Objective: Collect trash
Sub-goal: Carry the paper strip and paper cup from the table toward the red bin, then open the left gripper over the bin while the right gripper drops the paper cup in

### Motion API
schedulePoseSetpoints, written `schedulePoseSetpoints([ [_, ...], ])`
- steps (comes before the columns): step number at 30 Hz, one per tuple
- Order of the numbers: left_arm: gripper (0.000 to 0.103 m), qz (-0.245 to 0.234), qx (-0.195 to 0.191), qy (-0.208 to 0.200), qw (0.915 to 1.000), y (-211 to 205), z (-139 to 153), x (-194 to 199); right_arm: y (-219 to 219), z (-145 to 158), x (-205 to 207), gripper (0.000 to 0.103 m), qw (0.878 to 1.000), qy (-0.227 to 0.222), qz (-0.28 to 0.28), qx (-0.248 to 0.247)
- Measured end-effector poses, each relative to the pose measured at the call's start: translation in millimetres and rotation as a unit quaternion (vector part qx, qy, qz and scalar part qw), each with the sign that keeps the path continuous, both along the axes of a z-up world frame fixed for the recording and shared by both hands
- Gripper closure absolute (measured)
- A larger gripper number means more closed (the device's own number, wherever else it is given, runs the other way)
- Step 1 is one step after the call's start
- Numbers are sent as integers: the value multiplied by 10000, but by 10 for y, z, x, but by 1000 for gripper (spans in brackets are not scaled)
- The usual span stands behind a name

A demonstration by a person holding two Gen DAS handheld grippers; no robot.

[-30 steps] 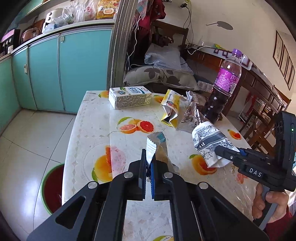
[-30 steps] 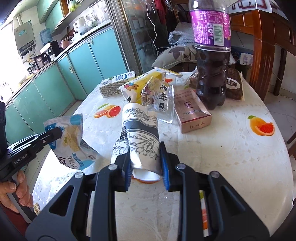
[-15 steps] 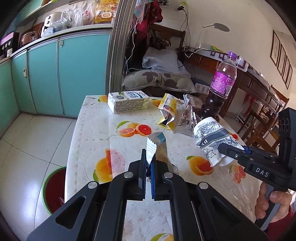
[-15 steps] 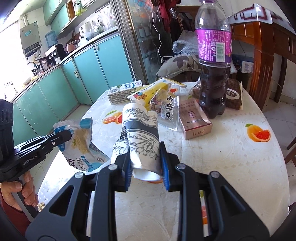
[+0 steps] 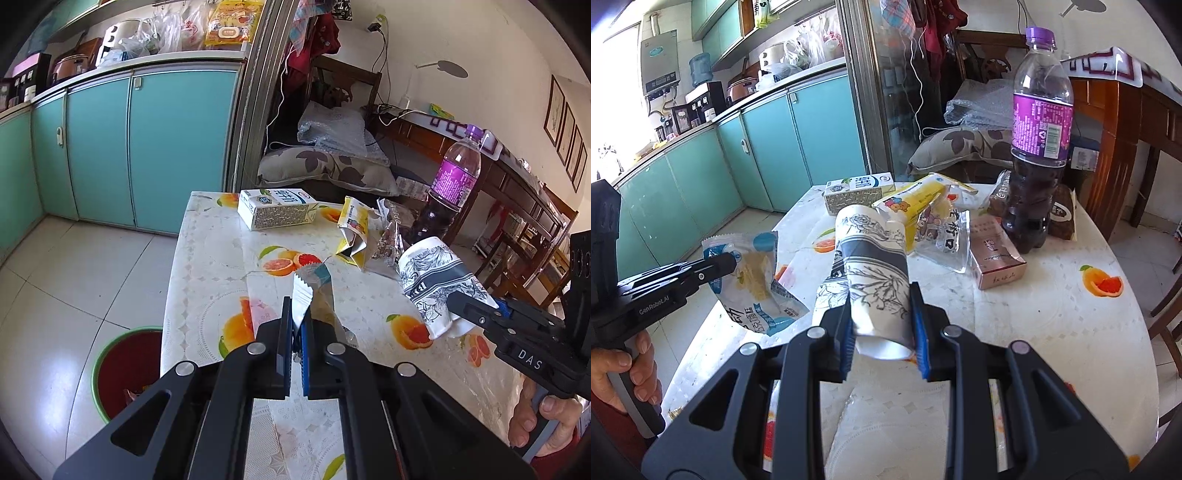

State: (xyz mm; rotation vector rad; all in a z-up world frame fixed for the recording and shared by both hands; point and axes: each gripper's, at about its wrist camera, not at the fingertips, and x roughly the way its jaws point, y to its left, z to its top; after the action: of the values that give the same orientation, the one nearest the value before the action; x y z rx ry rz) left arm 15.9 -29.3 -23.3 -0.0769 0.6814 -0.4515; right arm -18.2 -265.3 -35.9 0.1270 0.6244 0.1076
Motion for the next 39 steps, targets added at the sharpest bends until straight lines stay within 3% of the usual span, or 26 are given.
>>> schedulePoseSetpoints([
  [9, 102, 190, -146, -55, 9997, 231, 54, -18, 148, 55, 16, 77, 10000, -22, -8, -14],
  [39, 102, 1136, -436, 94, 9925, 1265, -29, 22, 1110, 299, 185, 77, 9964, -240, 778, -221],
])
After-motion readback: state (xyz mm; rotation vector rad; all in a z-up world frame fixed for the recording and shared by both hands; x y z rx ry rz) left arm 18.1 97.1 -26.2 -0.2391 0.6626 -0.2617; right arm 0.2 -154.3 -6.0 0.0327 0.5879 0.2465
